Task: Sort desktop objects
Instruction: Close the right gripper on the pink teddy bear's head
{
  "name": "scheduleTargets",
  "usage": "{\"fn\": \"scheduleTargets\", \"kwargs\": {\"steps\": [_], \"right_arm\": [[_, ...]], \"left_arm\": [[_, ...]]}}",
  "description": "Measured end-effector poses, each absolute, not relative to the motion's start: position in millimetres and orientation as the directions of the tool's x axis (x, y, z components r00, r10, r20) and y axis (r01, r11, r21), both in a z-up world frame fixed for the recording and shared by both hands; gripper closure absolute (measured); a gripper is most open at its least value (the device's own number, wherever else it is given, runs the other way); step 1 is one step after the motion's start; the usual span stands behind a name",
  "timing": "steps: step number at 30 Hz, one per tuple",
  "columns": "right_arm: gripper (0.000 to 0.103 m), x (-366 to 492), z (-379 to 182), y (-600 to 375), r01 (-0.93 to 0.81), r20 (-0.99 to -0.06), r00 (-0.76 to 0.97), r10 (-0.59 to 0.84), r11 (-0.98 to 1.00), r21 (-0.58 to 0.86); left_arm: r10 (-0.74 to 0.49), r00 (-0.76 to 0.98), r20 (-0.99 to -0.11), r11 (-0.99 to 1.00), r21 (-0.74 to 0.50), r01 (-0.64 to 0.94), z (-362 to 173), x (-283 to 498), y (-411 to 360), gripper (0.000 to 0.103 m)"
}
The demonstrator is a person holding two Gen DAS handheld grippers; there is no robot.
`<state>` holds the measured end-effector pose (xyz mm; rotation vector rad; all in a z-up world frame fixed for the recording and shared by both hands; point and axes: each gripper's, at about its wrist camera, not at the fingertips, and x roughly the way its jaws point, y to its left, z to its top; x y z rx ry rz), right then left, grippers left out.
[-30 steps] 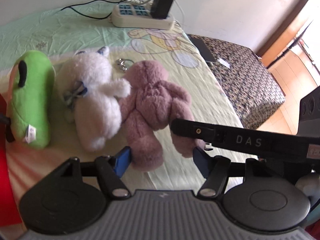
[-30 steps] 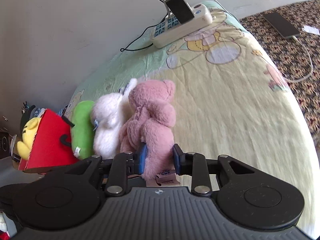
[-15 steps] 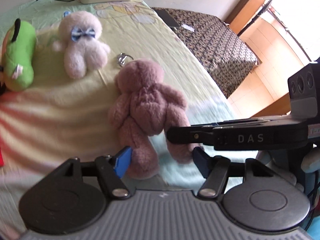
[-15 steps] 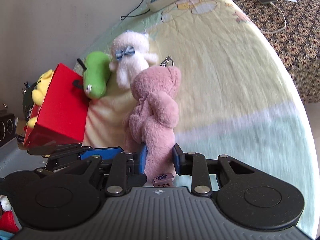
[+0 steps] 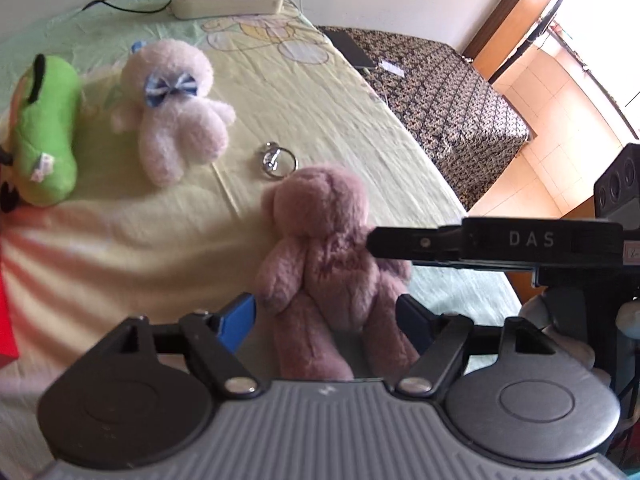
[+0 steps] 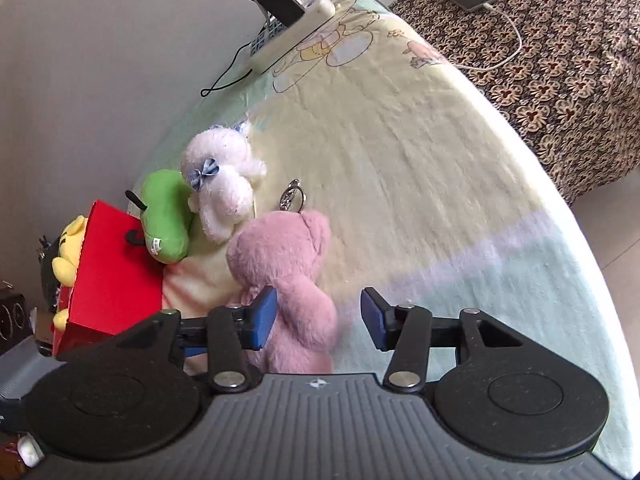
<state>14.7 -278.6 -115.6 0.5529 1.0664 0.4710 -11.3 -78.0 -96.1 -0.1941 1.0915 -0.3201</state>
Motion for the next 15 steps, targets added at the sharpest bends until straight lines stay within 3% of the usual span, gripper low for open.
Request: {"fn": "scheduleTargets", "kwargs": {"steps": [15], "right_arm": [[0.063, 4, -109, -251, -0.222, -0.63, 0.307, 0.714, 0.697, 0.682]], "left_arm": [[-0.312, 0.479, -0.82, 0.95, -0.256, 0.181, -82, -36, -91, 0.024]]}}
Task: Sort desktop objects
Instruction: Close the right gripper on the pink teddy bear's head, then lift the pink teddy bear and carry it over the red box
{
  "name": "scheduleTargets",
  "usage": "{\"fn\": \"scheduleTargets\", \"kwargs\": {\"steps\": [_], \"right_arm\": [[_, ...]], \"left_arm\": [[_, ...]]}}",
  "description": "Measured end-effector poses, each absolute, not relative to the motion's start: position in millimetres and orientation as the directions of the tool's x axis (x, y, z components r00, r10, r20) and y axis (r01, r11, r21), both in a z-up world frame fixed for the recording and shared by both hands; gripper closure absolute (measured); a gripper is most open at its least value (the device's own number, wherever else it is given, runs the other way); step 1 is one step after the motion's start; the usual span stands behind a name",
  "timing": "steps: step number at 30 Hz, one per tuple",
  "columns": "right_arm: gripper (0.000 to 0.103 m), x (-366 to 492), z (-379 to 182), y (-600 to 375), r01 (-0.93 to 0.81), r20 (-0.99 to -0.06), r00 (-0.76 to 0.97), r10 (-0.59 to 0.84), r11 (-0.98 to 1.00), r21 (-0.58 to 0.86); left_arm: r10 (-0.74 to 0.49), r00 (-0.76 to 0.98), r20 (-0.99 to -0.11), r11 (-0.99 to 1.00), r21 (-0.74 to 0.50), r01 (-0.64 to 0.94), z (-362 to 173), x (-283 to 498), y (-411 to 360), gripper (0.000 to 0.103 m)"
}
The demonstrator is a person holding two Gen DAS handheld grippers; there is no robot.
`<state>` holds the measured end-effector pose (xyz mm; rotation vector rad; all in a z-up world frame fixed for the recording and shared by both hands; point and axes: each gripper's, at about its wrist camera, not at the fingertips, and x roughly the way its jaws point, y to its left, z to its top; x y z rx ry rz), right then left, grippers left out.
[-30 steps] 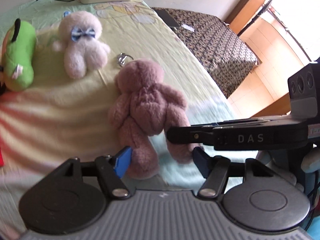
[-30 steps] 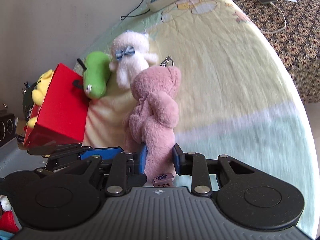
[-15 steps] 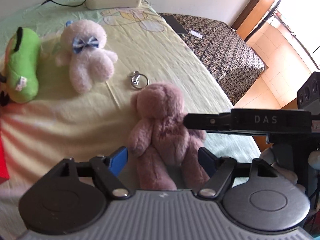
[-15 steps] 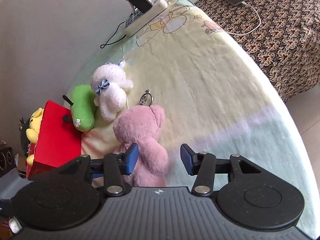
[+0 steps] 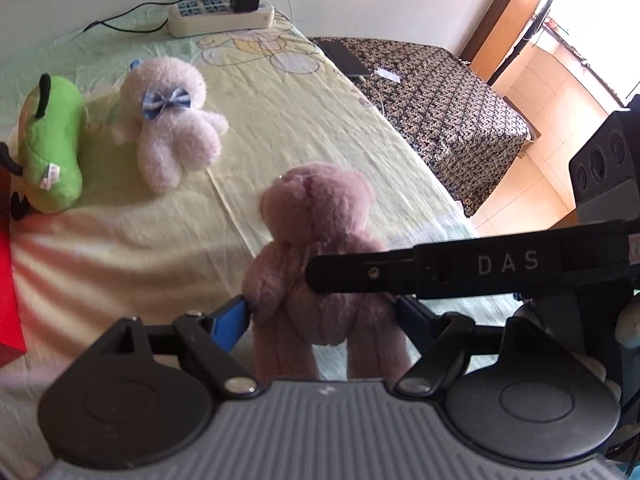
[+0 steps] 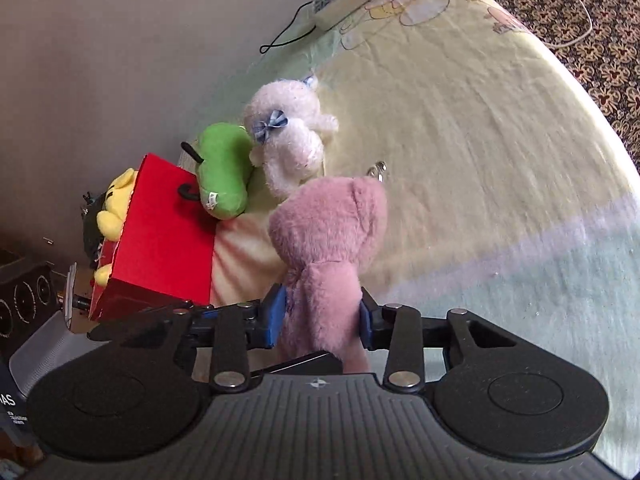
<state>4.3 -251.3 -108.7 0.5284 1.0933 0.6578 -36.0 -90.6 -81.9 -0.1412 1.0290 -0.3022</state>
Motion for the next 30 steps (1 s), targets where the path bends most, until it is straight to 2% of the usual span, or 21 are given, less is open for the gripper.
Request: {"fn": "scheduleTargets", "kwargs": {"steps": [7, 14, 23, 30], "right_arm": [[0.063, -13, -81, -247, -0.262, -0.543, 0.384, 0.747, 0.652, 0.711], [0.063, -31, -32, -199, -0.376, -0.423, 0.456, 0.783, 0.6, 0.706], [0.064, -37, 28, -74, -0.619, -0.299, 0.397, 0.868, 0.493, 0.611], [0.064, -30, 40, 33, -0.734, -0.283, 0.289, 0.915, 0.401, 0.548]], "left_arm": [[-0.303, 0.586, -0.751, 0.952, -0.219, 0.213, -42, -60, -78, 0.024], [-0.288, 0.716, -0.636, 0.957, -0.205, 0.203, 15, -90, -21, 0.024], [-0.132, 0.849, -0.513, 0.987, -0.148, 0.064, 68, -146, 93, 0.024], [-0.008, 0.866, -0.499, 0.988, -0.135, -0.069, 75, -171, 184, 0.024]]}}
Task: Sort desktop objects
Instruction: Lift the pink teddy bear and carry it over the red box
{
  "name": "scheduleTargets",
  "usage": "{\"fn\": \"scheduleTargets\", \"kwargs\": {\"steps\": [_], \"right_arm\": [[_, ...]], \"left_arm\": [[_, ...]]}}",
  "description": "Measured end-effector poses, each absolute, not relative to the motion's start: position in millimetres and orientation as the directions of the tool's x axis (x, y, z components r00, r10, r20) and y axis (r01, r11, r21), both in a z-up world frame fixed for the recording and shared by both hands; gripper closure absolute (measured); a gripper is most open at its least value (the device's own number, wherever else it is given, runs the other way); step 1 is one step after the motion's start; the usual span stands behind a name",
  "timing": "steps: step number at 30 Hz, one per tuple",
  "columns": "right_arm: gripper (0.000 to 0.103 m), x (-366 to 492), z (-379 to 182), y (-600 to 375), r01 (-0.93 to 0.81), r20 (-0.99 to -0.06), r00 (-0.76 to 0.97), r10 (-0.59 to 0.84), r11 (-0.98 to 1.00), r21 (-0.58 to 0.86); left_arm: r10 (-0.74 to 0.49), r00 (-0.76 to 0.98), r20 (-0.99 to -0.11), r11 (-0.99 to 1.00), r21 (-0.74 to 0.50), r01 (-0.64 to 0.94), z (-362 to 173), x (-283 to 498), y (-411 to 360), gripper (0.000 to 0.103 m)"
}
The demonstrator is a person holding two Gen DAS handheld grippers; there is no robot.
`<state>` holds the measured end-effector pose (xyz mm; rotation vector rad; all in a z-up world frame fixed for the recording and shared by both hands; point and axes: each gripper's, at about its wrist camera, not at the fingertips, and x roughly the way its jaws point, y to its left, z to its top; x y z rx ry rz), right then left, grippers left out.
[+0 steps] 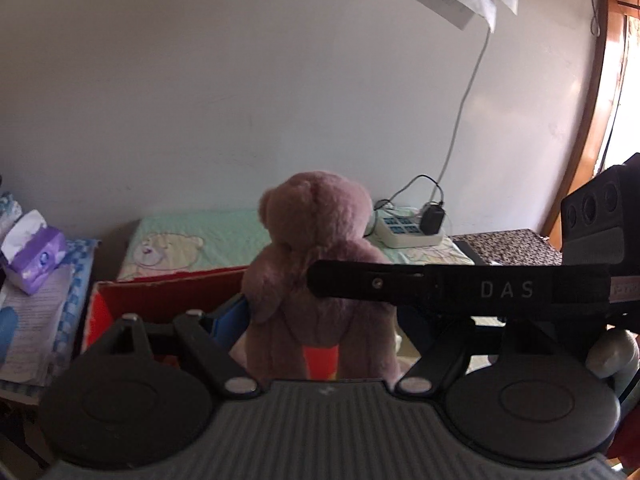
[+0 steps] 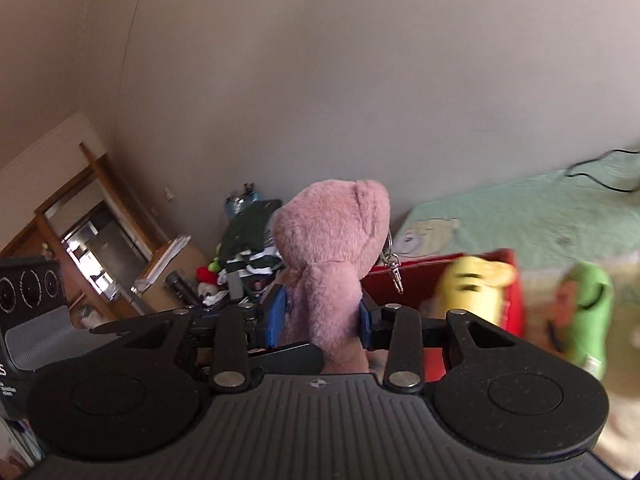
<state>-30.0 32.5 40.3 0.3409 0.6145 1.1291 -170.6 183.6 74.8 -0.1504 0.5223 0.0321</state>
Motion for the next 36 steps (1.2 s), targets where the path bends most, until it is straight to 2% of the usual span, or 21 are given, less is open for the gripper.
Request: {"fn": "scheduleTargets", "kwargs": {"steps": [8, 14, 17, 23, 24, 25, 26, 28, 29, 33, 36], "right_arm": [[0.064, -23, 31, 119, -0.752, -0.307, 0.21, 0.928, 0.354, 0.556], [0.064, -18, -3, 150, -0.654, -0.371, 0.192, 0.908, 0.401, 0.642], [0.064, -12, -18, 154, -0.593, -0.398, 0.176, 0.9, 0.42, 0.687], [0.064, -3, -31, 171, -0.566, -0.469, 0.151, 0.87, 0.465, 0.681], [0.065, 2, -33, 173, -0.568, -0.482, 0.139, 0.865, 0.468, 0.677], [0.077, 4, -34, 177, -0.571, -0.493, 0.119, 0.862, 0.465, 0.676], [0.08, 5, -36, 181, -0.574, -0.499, 0.09, 0.862, 0.454, 0.681], [0.08, 6, -39, 187, -0.578, -0.518, 0.083, 0.851, 0.465, 0.671], [0.08, 5, -39, 190, -0.587, -0.534, 0.093, 0.84, 0.48, 0.652], [0.079, 2, -40, 189, -0.594, -0.552, 0.093, 0.828, 0.492, 0.637], [0.075, 6, -43, 181, -0.568, -0.515, 0.063, 0.855, 0.455, 0.686]], "left_arm": [[0.082, 0.833, -0.547, 0.978, -0.115, -0.172, 59, -168, 266, 0.023], [0.081, 0.774, -0.627, 0.972, -0.12, -0.2, 26, -151, 303, 0.023], [0.077, 0.753, -0.654, 0.971, -0.121, -0.204, 12, -144, 311, 0.023], [0.091, 0.719, -0.689, 0.971, -0.097, -0.216, -6, -130, 317, 0.024], [0.08, 0.717, -0.693, 0.973, -0.101, -0.206, -8, -128, 318, 0.027], [0.06, 0.712, -0.7, 0.975, -0.112, -0.192, -8, -127, 317, 0.031], [0.047, 0.71, -0.703, 0.977, -0.117, -0.18, -9, -126, 316, 0.037], [0.064, 0.713, -0.699, 0.981, -0.089, -0.175, -8, -126, 311, 0.034], [0.083, 0.708, -0.701, 0.982, -0.066, -0.18, -9, -125, 308, 0.028], [0.092, 0.711, -0.697, 0.982, -0.055, -0.181, -12, -127, 306, 0.028], [0.062, 0.711, -0.7, 0.98, -0.091, -0.176, -13, -129, 309, 0.031]]}}
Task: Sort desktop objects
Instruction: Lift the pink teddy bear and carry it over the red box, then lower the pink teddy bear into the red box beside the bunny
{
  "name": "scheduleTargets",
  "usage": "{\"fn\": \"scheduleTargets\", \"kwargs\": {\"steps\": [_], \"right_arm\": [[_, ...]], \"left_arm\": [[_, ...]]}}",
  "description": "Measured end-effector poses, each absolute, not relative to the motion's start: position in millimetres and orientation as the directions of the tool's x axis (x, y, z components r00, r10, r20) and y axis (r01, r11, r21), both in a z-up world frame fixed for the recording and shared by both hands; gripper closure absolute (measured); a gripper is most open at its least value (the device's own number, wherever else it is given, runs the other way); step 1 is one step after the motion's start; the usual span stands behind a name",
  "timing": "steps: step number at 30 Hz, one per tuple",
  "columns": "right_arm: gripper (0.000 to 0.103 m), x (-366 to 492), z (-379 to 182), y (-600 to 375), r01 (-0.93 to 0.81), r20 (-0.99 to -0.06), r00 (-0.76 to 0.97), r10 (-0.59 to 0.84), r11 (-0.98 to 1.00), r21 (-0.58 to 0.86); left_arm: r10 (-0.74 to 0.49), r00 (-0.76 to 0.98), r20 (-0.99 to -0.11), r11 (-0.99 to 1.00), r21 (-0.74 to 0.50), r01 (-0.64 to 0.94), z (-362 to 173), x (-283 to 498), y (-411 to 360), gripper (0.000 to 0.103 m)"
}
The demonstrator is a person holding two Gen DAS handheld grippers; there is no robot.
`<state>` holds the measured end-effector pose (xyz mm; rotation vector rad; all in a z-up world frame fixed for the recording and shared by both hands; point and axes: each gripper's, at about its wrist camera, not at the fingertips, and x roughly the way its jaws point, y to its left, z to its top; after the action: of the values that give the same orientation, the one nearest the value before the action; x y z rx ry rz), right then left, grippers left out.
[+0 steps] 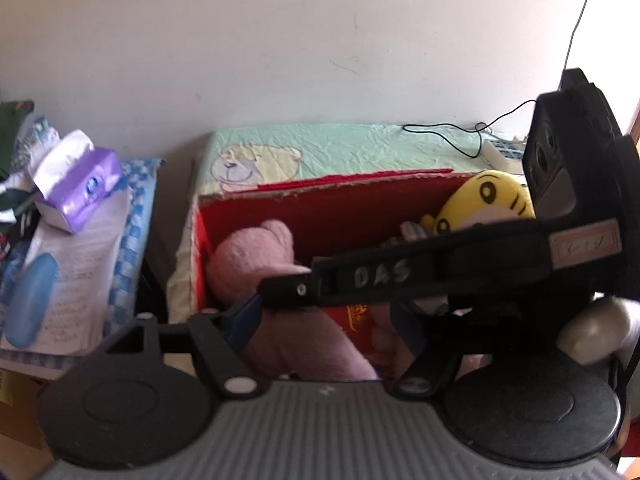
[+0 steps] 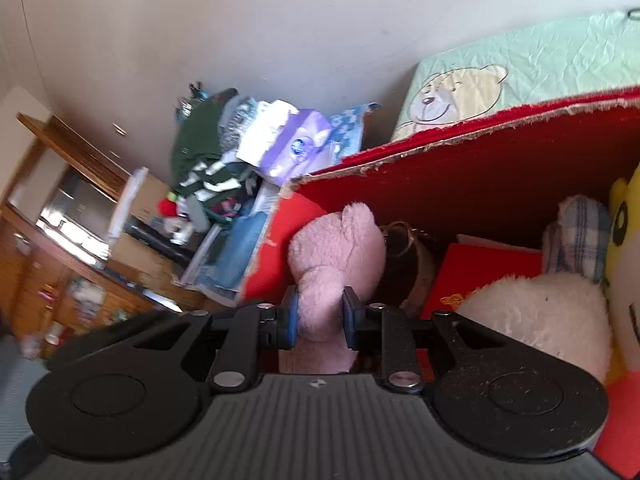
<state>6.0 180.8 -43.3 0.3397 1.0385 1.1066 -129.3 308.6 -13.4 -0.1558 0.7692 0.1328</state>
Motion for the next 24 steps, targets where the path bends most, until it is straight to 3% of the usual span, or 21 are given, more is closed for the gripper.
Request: {"fn": "scheduleTargets", "kwargs": {"steps": [12, 17, 24], "right_arm": [[0.083, 7, -47, 180, -0.562, -0.524, 0.109, 0.845, 0.488, 0.668], [0.083, 3, -44, 195, -0.61, -0.596, 0.135, 0.791, 0.541, 0.579], [0.08, 5, -47, 190, -0.619, -0.569, 0.104, 0.816, 0.501, 0.605]], "left_arm": [[0.12, 0.646, -0.754, 0.965, -0.064, -0.255, -27, -123, 310, 0.036], [0.15, 0.629, -0.763, 0.961, -0.036, -0.273, -30, -120, 308, 0.037], [0.195, 0.612, -0.767, 0.96, 0.022, -0.278, -26, -122, 302, 0.033]]}}
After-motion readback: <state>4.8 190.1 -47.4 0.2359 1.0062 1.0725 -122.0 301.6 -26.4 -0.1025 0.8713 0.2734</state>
